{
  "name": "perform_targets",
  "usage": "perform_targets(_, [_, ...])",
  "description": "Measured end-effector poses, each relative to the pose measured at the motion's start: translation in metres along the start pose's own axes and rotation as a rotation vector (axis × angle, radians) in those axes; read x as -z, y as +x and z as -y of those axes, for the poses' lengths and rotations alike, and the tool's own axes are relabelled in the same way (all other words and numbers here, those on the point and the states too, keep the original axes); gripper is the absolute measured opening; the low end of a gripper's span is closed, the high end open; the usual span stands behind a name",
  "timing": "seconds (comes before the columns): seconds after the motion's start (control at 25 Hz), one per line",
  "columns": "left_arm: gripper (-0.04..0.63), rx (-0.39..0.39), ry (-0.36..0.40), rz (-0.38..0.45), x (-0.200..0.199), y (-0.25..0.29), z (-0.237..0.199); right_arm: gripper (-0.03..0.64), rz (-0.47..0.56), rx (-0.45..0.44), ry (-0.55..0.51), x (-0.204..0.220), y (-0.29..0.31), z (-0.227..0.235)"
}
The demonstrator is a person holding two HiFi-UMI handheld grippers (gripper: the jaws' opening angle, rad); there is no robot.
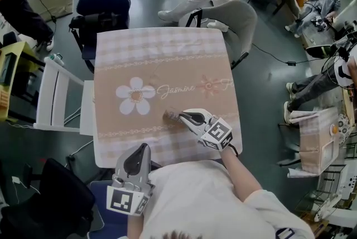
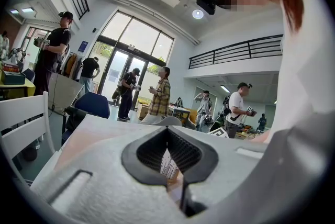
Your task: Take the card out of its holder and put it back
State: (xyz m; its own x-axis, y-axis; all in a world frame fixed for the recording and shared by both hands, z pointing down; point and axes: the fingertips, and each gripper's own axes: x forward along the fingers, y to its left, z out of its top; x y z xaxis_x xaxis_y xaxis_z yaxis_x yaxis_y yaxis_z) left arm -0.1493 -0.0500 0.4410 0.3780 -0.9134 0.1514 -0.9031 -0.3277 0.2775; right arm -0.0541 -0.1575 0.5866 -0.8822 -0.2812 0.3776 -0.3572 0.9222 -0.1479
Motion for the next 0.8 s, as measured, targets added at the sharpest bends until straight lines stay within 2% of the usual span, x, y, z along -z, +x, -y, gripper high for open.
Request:
perform_targets(0.32, [0.003,0.005,0.001,0.001,-0.002,0.000,0.001,0.018,0.007,0.011,0.027,-0.002,0.000,0.002])
perform_targets(0.44, [0.003,0.007,0.002,0.003,-0.003,0.000,0.001,0.048,0.016,0.014,0.028,-0.005,0.001,0.000])
perform_targets(0.52, [0.003,0.005,0.004,0.004,-0.003,0.000,0.001,0.064,0.030,0.017,0.024,-0.010,0.002,-0.001])
perform_targets(0.8, [0.003,-0.002,0.009,0.011,-0.005,-0.003,0.002,0.058,0.119,0.061,0.018,-0.040,-0.006,0.004])
